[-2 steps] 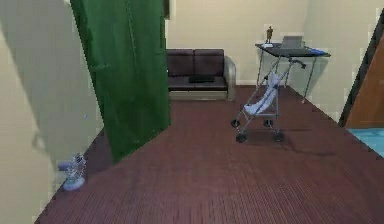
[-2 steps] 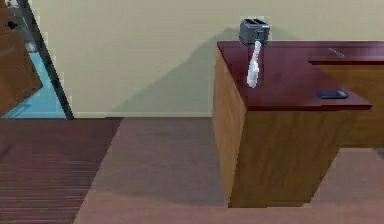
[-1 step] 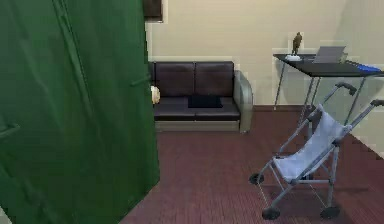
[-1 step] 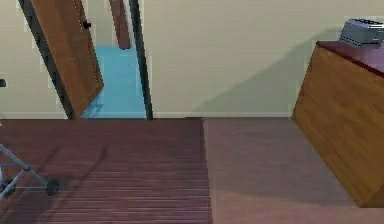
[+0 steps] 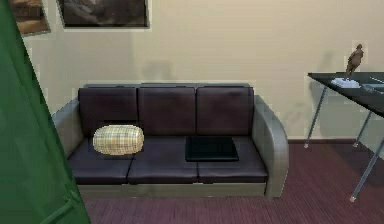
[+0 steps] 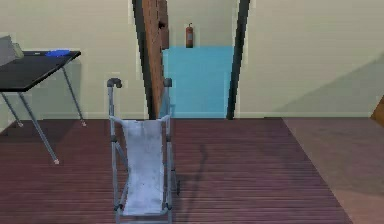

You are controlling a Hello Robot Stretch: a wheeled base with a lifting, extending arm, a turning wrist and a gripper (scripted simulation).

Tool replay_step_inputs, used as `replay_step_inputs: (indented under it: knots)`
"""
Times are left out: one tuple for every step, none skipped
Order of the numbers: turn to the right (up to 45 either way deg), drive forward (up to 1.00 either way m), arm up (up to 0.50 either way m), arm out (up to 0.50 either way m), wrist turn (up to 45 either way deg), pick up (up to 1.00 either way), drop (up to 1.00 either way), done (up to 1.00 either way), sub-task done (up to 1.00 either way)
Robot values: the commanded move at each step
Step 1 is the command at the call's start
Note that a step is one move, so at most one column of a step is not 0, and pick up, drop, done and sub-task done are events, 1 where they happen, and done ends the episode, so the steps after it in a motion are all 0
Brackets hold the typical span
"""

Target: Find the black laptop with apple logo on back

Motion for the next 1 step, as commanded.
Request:
replay_step_inputs:
  knots:
    - [-3.0, 0.00, 0.00, 0.00, 0.0, 0.00, 0.00, 0.00, 0.00]
